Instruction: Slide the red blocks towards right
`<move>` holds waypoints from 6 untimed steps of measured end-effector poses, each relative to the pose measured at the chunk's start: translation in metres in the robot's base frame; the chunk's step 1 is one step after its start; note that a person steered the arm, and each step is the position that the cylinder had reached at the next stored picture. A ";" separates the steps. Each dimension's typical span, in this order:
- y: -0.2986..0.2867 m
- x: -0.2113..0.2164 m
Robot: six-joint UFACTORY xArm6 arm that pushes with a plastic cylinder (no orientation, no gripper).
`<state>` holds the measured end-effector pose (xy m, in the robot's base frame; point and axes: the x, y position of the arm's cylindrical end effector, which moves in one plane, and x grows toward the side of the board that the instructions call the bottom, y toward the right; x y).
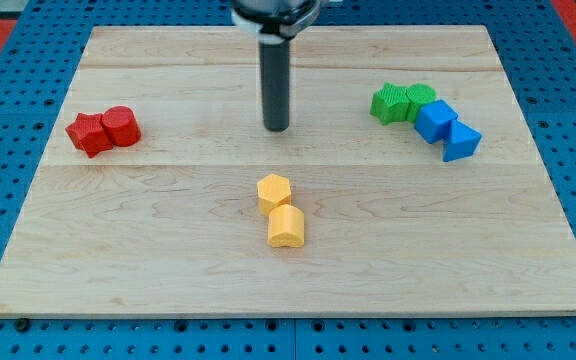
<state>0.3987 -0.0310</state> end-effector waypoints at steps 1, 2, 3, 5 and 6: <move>-0.093 0.009; -0.167 0.030; -0.227 0.054; -0.214 0.020; -0.198 0.020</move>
